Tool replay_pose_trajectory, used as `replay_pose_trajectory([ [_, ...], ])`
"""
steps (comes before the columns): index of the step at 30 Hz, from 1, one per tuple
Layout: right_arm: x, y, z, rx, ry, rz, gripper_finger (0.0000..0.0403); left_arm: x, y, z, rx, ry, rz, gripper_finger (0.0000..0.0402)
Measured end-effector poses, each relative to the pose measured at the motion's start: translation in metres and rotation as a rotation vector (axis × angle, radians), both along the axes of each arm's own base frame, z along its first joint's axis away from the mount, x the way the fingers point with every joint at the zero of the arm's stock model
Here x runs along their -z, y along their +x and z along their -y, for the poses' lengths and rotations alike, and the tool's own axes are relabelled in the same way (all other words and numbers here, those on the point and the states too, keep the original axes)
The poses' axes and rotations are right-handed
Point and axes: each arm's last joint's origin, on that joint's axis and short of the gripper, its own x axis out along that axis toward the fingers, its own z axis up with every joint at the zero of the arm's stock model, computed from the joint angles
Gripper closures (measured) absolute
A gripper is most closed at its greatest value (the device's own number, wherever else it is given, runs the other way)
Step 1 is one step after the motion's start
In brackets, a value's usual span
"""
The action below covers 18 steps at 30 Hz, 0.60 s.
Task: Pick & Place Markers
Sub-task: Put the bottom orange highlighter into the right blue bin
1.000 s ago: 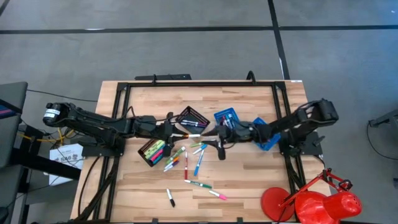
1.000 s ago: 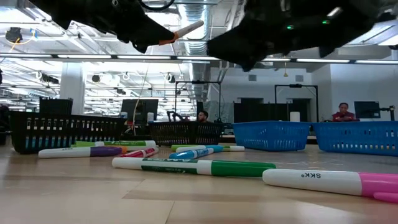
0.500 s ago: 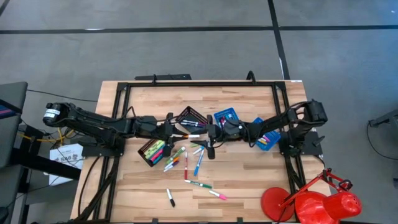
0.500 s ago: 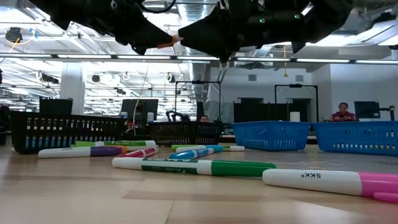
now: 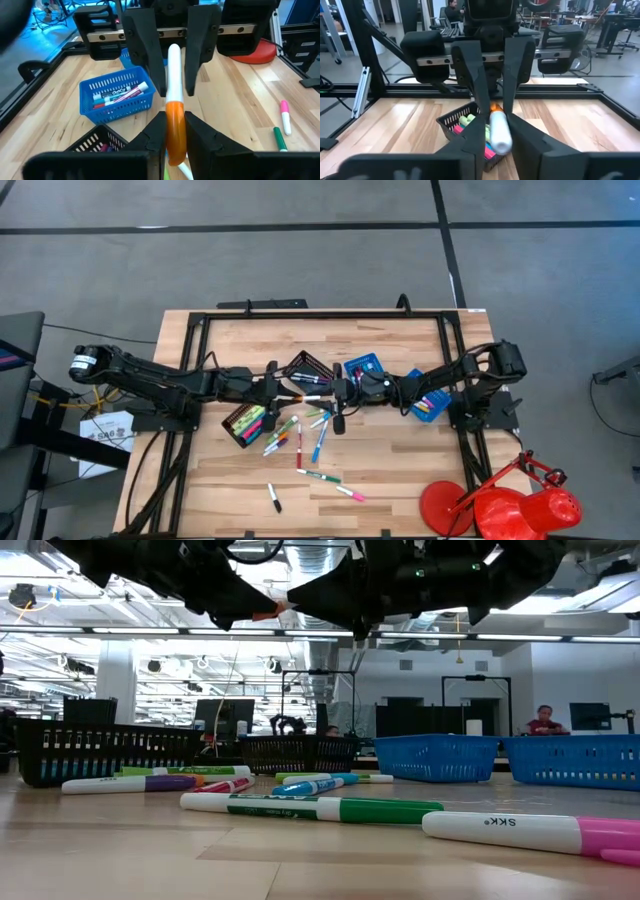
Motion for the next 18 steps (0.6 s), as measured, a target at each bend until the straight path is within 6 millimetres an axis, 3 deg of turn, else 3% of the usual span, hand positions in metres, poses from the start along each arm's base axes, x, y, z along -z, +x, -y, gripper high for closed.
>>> replay_pose_trajectory([
  [8,-0.0012,0.0001,0.0001,0.003,0.003,0.017,0.0370,-0.0002,-0.0001,-0.0001,-0.003,-0.002,0.001,0.0342],
  [18,-0.0045,-0.0011,-0.0006,0.006,0.030,0.023,0.0366,-0.0002,-0.0001,0.0008,-0.008,-0.024,0.002,0.0327],
])
